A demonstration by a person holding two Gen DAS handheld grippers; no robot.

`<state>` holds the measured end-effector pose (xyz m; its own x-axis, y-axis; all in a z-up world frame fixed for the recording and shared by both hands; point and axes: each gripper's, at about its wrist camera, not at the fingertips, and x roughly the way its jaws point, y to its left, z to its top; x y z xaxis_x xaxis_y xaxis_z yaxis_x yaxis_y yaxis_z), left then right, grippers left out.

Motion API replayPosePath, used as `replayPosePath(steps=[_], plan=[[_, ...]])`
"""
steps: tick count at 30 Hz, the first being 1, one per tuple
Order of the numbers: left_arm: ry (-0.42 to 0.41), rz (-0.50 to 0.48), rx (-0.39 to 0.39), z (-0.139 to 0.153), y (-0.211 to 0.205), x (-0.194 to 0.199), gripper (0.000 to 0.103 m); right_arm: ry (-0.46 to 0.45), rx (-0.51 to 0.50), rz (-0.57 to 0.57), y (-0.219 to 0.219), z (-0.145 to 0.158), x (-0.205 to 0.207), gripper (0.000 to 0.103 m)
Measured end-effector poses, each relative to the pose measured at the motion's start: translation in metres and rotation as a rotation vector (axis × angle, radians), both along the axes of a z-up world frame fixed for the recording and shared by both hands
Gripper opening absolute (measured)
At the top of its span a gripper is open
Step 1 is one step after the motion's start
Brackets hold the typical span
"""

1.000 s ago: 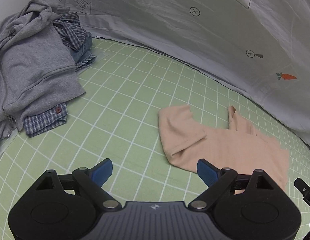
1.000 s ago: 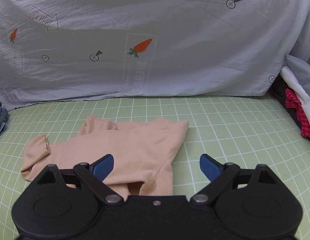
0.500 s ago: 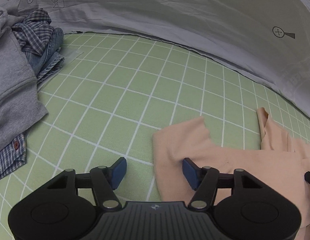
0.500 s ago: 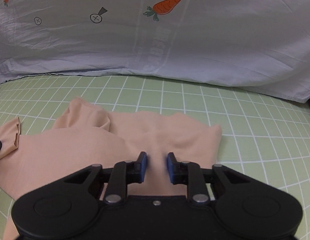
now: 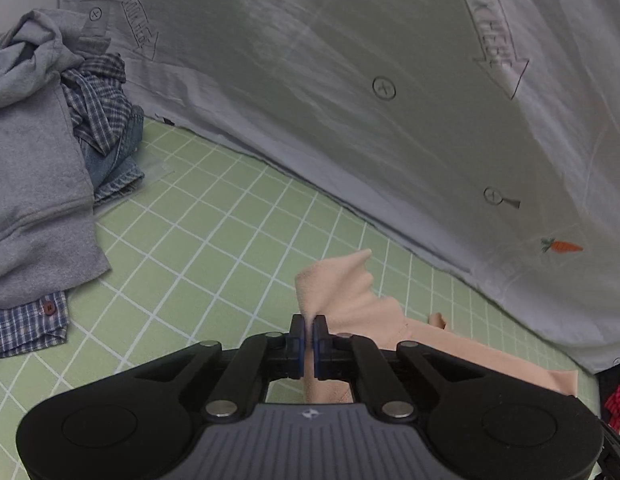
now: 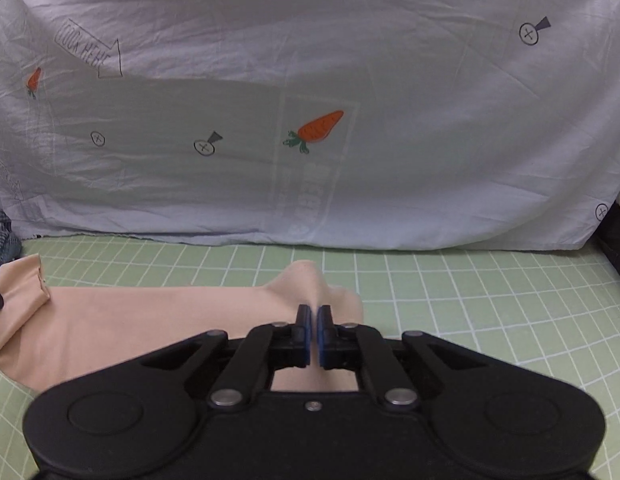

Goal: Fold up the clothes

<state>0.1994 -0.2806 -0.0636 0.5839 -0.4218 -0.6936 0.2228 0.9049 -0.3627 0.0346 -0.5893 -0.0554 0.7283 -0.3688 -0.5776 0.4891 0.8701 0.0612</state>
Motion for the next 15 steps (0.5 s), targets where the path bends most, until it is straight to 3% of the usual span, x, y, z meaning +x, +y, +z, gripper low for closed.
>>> replayPosePath(steps=[3, 5, 6, 7, 10, 15], plan=[[-0.033, 0.027, 0.044, 0.002, 0.012, -0.002, 0.004, -0.006, 0.058, 0.038, 0.001, 0.001, 0.009, 0.005], [0.011, 0.071, 0.07, -0.014, 0.021, 0.002, 0.004, 0.001, 0.11, 0.026, -0.001, -0.007, 0.016, 0.021], [0.042, 0.095, 0.077, -0.023, 0.025, 0.005, 0.004, 0.003, 0.14, -0.003, -0.003, -0.01, 0.017, 0.041], [0.068, 0.112, 0.069, -0.031, 0.031, 0.005, 0.004, -0.001, 0.172, -0.043, -0.009, -0.014, 0.016, 0.052], [0.125, 0.142, 0.053, -0.051, 0.044, 0.002, 0.004, -0.004, 0.265, -0.159, -0.029, -0.028, 0.012, 0.061], [0.152, 0.14, 0.056, -0.062, 0.044, 0.005, 0.004, 0.049, 0.441, -0.245, -0.065, -0.062, 0.012, 0.062]])
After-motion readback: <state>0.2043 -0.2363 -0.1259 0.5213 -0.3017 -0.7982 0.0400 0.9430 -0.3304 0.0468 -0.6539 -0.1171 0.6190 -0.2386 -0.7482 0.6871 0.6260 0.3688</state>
